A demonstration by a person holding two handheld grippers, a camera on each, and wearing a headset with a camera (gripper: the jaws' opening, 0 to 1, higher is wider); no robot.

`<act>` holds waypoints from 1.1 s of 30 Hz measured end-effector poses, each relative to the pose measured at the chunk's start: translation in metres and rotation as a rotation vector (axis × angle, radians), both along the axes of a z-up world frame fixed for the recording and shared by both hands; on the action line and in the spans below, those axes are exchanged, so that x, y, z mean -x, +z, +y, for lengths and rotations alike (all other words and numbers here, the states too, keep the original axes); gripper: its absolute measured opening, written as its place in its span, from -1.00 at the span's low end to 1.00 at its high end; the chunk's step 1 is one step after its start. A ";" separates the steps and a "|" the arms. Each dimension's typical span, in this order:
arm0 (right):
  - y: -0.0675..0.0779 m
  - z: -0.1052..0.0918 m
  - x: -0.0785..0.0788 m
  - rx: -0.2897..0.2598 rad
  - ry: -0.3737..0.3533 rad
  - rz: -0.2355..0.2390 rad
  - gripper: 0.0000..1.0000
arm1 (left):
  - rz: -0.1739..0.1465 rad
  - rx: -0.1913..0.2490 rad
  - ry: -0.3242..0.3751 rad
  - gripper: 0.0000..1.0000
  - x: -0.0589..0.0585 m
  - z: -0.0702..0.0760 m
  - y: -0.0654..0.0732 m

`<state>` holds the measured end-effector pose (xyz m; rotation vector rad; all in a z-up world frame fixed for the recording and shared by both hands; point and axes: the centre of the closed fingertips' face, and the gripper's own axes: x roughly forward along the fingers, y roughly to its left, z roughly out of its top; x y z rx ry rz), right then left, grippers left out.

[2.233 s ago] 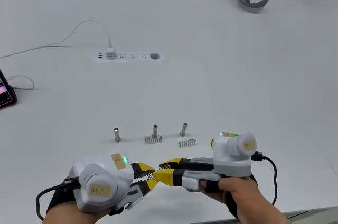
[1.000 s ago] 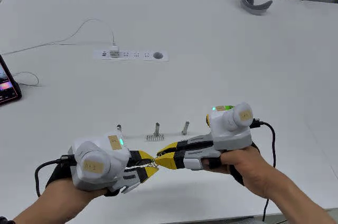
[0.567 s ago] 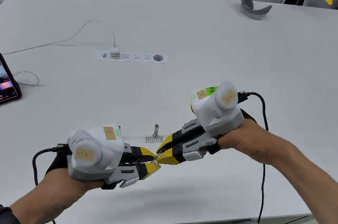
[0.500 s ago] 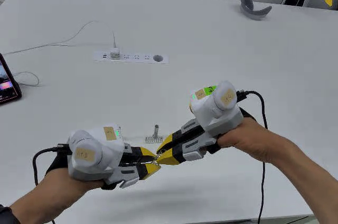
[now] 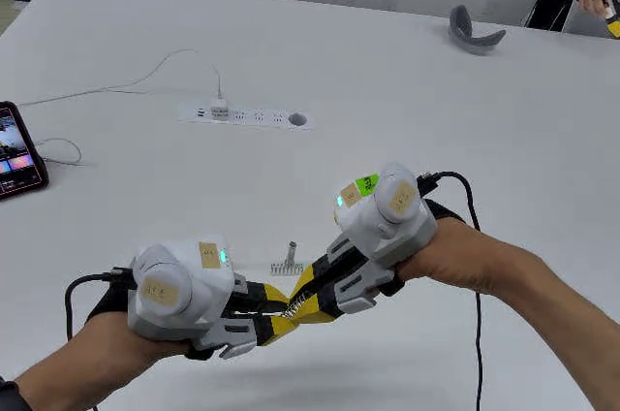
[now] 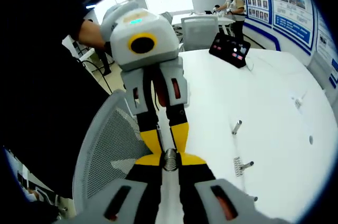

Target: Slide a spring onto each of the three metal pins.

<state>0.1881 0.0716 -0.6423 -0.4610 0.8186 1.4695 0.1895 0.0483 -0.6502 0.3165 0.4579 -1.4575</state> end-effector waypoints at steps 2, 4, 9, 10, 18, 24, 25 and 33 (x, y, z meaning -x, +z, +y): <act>0.000 0.002 0.000 -0.002 0.000 0.002 -0.75 | 0.003 0.002 0.005 -0.80 0.000 0.003 -0.001; -0.002 0.004 0.000 -0.004 0.001 0.001 -0.75 | 0.009 0.009 0.015 -0.80 0.000 0.005 -0.002; -0.006 0.009 -0.003 0.001 -0.002 -0.007 -0.75 | 0.015 0.013 0.042 -0.79 -0.003 0.012 -0.007; -0.008 0.010 -0.004 0.004 -0.002 -0.010 -0.75 | 0.020 0.017 0.053 -0.78 -0.005 0.013 -0.008; -0.011 0.007 -0.015 0.013 -0.027 -0.017 -0.75 | 0.037 -0.016 0.138 -0.70 -0.015 0.037 -0.025; -0.017 0.001 -0.025 0.031 -0.057 -0.030 -0.75 | 0.047 -0.027 0.238 -0.56 -0.028 0.062 -0.032; -0.019 0.000 -0.028 0.037 -0.053 -0.045 -0.75 | 0.048 -0.029 0.258 -0.53 -0.031 0.066 -0.033; -0.030 -0.002 -0.045 0.075 -0.070 -0.063 -0.75 | 0.050 -0.035 0.369 -0.32 -0.049 0.094 -0.038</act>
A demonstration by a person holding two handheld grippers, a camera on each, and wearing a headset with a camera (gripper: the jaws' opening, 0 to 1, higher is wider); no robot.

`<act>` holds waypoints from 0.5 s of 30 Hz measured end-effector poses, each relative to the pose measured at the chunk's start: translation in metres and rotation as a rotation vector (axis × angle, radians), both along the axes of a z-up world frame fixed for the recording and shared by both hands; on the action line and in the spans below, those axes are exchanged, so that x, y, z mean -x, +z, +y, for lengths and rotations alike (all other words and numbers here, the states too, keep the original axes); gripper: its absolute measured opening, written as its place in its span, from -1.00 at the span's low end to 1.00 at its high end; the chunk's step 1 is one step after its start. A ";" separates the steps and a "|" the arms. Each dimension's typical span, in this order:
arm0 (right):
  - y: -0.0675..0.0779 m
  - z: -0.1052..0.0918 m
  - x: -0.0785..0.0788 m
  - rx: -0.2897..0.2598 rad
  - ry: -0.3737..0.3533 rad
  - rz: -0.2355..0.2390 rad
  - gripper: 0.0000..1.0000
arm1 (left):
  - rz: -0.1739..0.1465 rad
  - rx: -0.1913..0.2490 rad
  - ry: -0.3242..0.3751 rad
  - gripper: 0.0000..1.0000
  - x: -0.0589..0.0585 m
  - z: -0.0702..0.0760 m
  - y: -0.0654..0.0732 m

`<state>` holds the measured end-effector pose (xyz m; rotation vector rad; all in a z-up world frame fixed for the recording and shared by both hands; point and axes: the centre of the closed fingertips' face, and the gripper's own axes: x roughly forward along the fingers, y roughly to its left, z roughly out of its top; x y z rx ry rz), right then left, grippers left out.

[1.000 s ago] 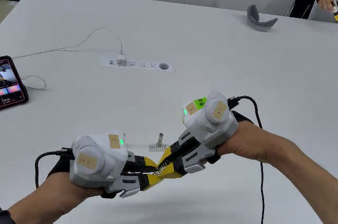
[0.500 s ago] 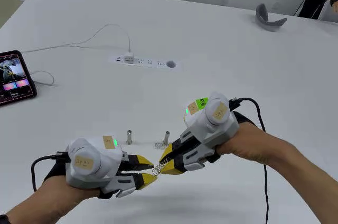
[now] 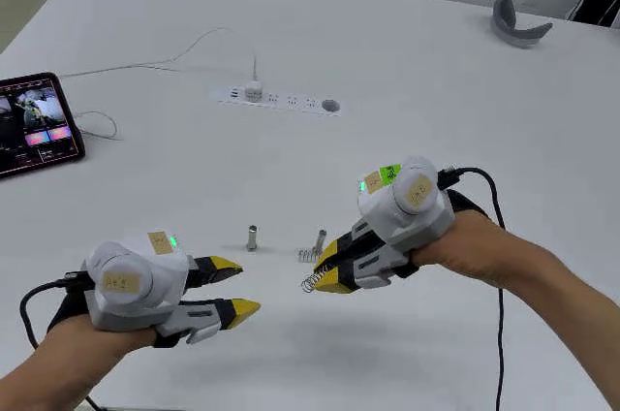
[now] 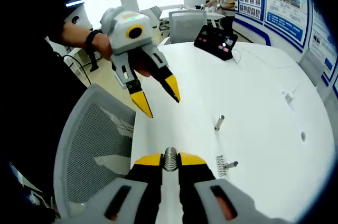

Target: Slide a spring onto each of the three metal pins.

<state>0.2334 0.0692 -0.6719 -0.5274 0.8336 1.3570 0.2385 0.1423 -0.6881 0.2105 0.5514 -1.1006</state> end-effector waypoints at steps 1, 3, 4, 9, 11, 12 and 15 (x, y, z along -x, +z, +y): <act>-0.001 0.000 -0.002 0.002 -0.001 -0.003 -0.75 | -0.001 -0.001 0.012 -0.30 -0.002 0.003 0.000; -0.003 0.001 -0.005 0.009 0.003 -0.005 -0.75 | -0.001 -0.006 0.038 -0.24 -0.005 0.009 -0.002; -0.004 0.002 -0.006 0.009 0.020 -0.015 -0.75 | 0.000 -0.007 0.047 -0.21 -0.006 0.012 -0.002; -0.012 0.006 -0.014 0.036 0.034 -0.017 -0.75 | -0.001 -0.006 0.090 -0.09 -0.012 0.023 -0.005; -0.014 0.008 -0.019 0.040 0.032 -0.015 -0.75 | -0.001 -0.008 0.113 -0.04 -0.015 0.029 -0.007; -0.015 0.009 -0.021 0.042 0.031 -0.014 -0.75 | -0.001 -0.009 0.124 -0.02 -0.016 0.032 -0.007; -0.018 0.013 -0.028 0.051 0.031 -0.016 -0.75 | 0.004 -0.009 0.152 0.04 -0.018 0.039 -0.008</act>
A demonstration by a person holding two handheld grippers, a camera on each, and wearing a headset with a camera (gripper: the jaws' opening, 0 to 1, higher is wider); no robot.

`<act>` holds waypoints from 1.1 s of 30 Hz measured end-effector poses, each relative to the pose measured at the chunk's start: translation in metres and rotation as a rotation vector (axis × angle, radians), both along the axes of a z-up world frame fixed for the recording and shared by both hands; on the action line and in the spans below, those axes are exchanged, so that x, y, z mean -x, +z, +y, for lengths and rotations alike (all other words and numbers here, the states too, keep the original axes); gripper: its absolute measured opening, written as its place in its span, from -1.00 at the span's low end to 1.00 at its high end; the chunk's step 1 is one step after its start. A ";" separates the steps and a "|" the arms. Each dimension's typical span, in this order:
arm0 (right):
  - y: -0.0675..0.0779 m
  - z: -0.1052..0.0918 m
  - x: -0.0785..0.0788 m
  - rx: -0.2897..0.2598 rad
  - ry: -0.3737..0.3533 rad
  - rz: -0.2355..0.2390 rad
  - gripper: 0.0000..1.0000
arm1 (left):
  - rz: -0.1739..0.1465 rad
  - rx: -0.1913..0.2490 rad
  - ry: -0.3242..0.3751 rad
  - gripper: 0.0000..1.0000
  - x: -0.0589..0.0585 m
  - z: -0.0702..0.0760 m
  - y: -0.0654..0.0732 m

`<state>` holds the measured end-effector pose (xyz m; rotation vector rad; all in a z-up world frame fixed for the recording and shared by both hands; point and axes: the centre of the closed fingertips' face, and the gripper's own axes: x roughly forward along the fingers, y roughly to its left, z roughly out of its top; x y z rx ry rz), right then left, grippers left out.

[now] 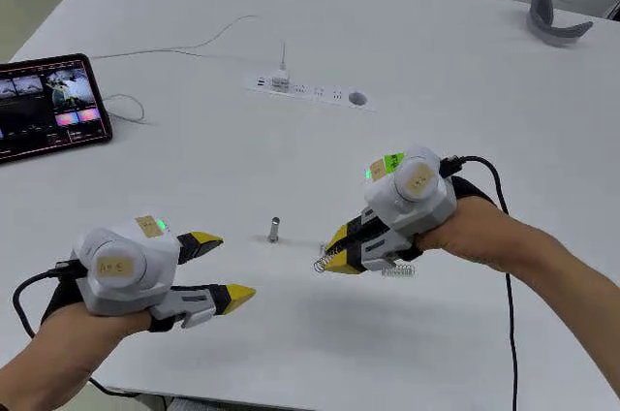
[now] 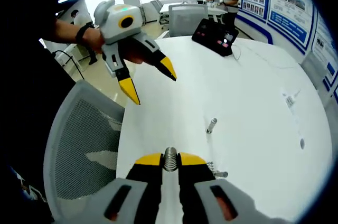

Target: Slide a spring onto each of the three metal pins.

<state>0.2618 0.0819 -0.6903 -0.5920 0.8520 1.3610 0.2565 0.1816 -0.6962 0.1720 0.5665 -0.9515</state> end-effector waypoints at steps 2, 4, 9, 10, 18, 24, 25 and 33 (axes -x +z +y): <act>-0.002 0.002 -0.006 0.006 -0.002 -0.001 -0.75 | 0.006 0.000 0.013 0.06 -0.001 0.005 -0.002; -0.004 0.004 -0.011 0.012 -0.004 -0.005 -0.75 | 0.008 -0.001 0.025 0.09 -0.001 0.010 -0.003; -0.009 0.008 -0.026 0.037 -0.005 -0.021 -0.75 | 0.020 -0.003 0.063 0.15 -0.003 0.023 -0.008; -0.010 0.009 -0.030 0.044 -0.005 -0.024 -0.75 | 0.024 -0.004 0.072 0.17 -0.003 0.026 -0.009; -0.017 0.013 -0.050 0.079 0.007 -0.036 -0.75 | 0.035 -0.002 0.112 0.24 -0.005 0.036 -0.011; -0.023 0.017 -0.059 0.094 0.019 -0.047 -0.75 | 0.057 0.005 0.127 0.34 -0.004 0.041 -0.014; -0.025 0.018 -0.061 0.095 0.017 -0.045 -0.75 | 0.061 0.003 0.131 0.36 -0.004 0.042 -0.014; -0.030 0.027 -0.070 0.097 0.026 -0.042 -0.75 | 0.079 0.009 0.140 0.42 -0.002 0.047 -0.018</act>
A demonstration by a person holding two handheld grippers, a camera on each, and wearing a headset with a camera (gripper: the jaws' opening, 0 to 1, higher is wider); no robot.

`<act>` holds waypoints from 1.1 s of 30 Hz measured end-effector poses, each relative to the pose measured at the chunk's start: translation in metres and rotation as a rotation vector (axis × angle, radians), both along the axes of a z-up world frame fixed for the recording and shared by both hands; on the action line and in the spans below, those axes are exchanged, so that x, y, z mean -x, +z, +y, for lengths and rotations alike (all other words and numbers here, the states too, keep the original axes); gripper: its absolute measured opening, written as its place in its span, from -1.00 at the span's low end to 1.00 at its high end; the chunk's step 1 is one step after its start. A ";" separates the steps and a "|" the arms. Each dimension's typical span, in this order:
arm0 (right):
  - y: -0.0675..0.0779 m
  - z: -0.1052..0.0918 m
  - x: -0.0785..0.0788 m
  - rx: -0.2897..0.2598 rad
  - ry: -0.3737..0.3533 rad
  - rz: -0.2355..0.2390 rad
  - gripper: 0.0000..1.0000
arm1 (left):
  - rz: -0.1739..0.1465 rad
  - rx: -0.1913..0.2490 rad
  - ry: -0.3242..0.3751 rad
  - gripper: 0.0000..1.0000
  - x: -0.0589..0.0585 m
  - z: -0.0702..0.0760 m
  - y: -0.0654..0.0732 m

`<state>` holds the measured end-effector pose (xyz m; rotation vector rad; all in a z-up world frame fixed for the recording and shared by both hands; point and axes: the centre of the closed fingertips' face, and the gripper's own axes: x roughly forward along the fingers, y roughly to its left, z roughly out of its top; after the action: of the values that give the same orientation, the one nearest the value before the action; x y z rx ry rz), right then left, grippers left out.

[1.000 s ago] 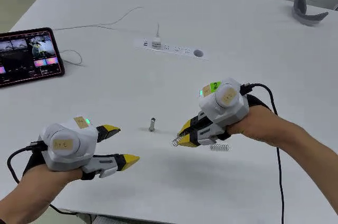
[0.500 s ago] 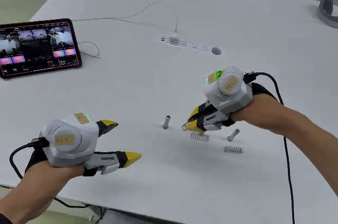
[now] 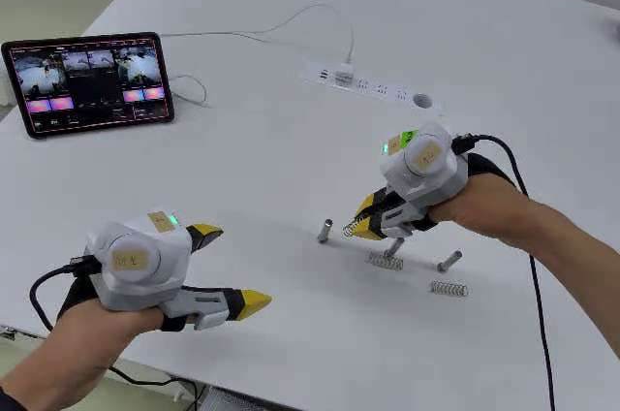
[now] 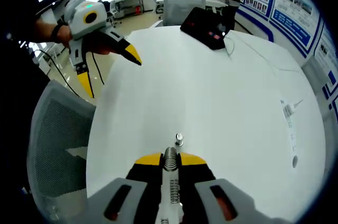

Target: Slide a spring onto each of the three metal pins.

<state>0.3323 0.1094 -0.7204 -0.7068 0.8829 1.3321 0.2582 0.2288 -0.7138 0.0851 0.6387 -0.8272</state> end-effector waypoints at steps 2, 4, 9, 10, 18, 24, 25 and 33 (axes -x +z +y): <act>-0.002 0.002 -0.003 0.004 0.004 -0.002 -0.75 | 0.005 0.001 0.001 0.41 0.002 0.001 -0.001; -0.003 0.004 -0.005 0.007 0.010 -0.001 -0.75 | 0.010 0.005 0.004 0.40 0.003 0.002 -0.002; -0.004 0.010 -0.010 0.009 0.020 -0.005 -0.75 | 0.016 0.014 0.015 0.39 0.005 0.004 -0.002; -0.004 0.011 -0.011 0.010 0.023 -0.004 -0.75 | 0.017 0.015 0.016 0.39 0.005 0.005 -0.003; -0.008 0.018 -0.016 0.025 0.044 -0.006 -0.75 | 0.023 0.018 0.022 0.39 0.007 0.007 -0.004; -0.012 0.022 -0.015 0.039 0.062 0.003 -0.75 | 0.027 0.023 0.026 0.39 0.008 0.008 -0.004; -0.013 0.023 -0.014 0.041 0.065 0.005 -0.75 | 0.028 0.022 0.027 0.39 0.009 0.008 -0.004; -0.019 0.028 -0.013 0.059 0.086 0.012 -0.75 | 0.037 0.020 0.035 0.38 0.012 0.013 -0.006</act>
<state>0.3453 0.1370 -0.7397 -0.7910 0.9128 1.3923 0.2461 0.2420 -0.7196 0.0398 0.6650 -0.8028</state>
